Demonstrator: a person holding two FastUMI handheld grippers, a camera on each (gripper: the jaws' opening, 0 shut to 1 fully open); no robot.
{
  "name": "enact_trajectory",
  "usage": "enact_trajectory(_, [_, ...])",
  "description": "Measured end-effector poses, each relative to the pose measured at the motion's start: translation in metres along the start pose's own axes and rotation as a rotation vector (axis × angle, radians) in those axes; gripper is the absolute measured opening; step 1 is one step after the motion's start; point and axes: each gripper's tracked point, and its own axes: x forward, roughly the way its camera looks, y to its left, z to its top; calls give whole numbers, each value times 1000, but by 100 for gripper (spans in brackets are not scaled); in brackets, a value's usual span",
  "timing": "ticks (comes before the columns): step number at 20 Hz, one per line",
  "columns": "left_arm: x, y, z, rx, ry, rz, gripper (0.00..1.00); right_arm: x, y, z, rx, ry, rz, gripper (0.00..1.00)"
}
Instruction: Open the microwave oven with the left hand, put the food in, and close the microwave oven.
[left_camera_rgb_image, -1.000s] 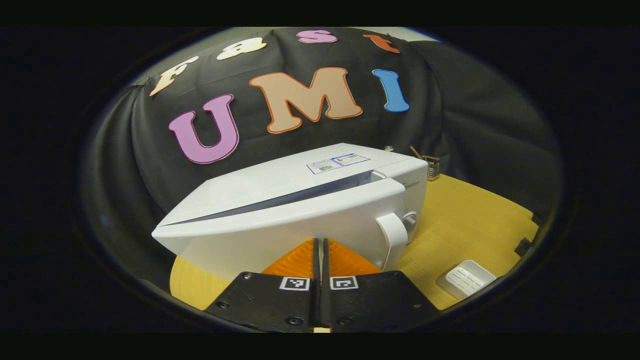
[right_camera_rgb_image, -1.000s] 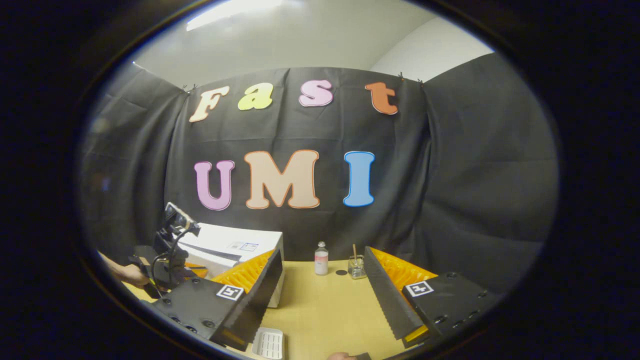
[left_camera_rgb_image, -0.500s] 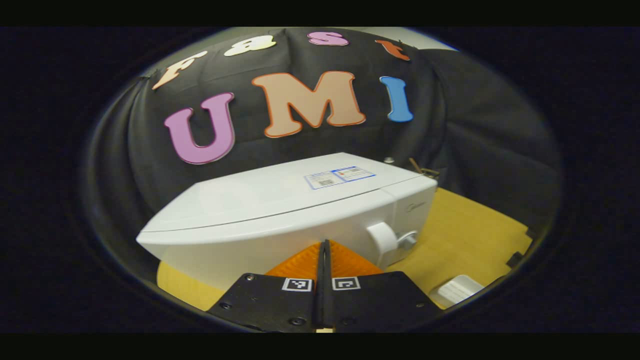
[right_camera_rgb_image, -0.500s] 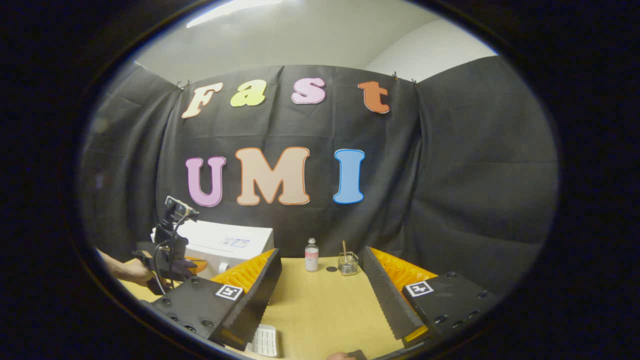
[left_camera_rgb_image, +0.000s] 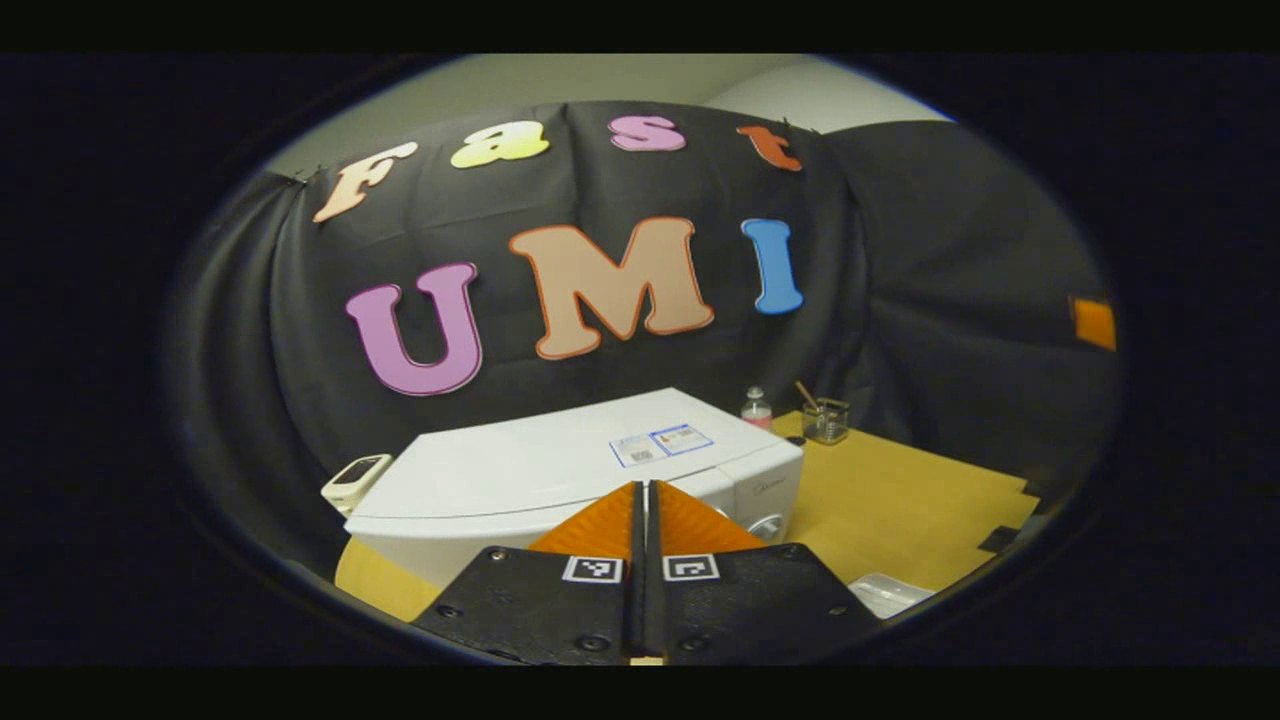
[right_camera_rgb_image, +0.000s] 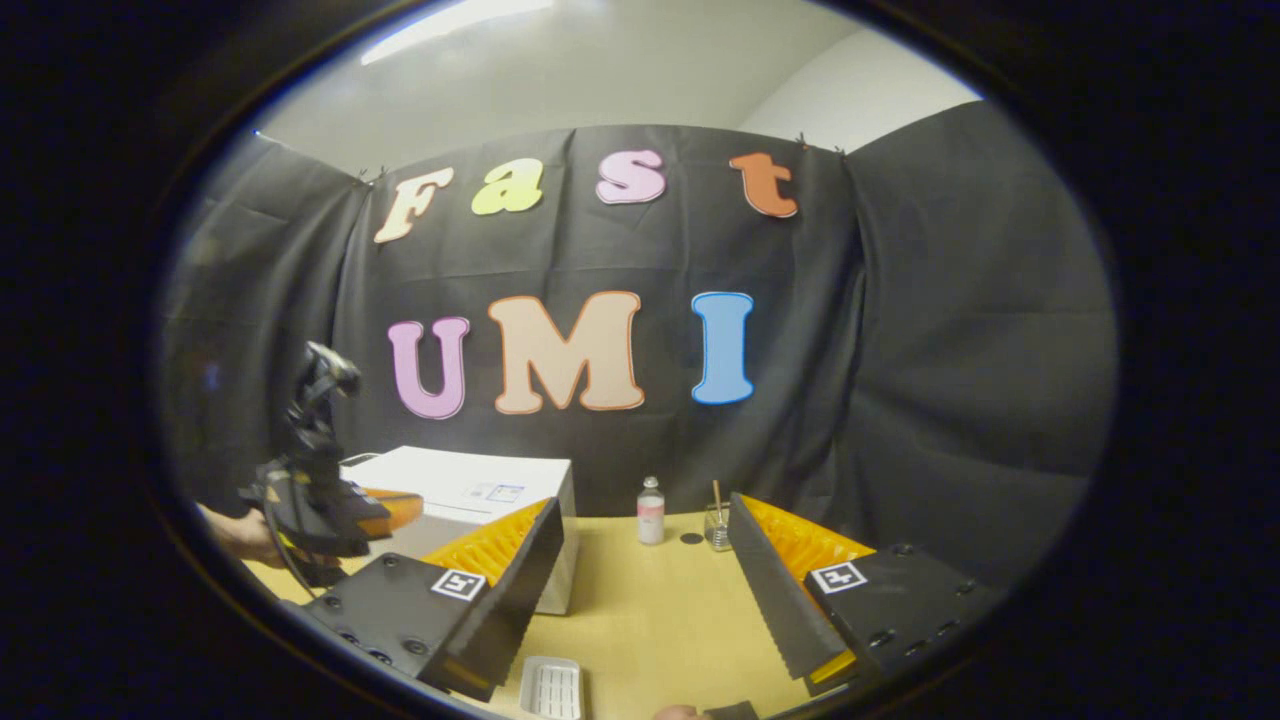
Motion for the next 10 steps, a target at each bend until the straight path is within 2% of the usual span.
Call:
enact_trajectory(3, [-54, 38, 75, -69, -172, 122, 2, 7, 17, 9, -7, -9, 38, 100])
enact_trajectory(4, [-67, 45, 91, -89, -204, 149, 33, 10, 22, 16, -10, -19, 47, 95])
enact_trajectory(5, [-75, 50, 105, -93, -205, 163, 64, 12, 26, 22, -13, -28, 56, 95])
enact_trajectory(6, [-77, 54, 87, -82, -175, 201, 94, 15, 31, 28, -15, -38, 67, 100])
enact_trajectory(7, [-84, 55, 78, -77, -137, 220, 92, 19, 37, 35, -14, -45, 80, 100])
enact_trajectory(8, [-87, 50, 70, -85, -100, 214, 98, 22, 42, 42, -11, -56, 91, 95])
enact_trajectory(9, [-91, 46, 63, -116, -76, 211, 96, 25, 47, 51, -8, -74, 101, 100])
enact_trajectory(10, [-95, 41, 58, -152, -61, 208, 98, 28, 49, 53, -6, -82, 106, 100])
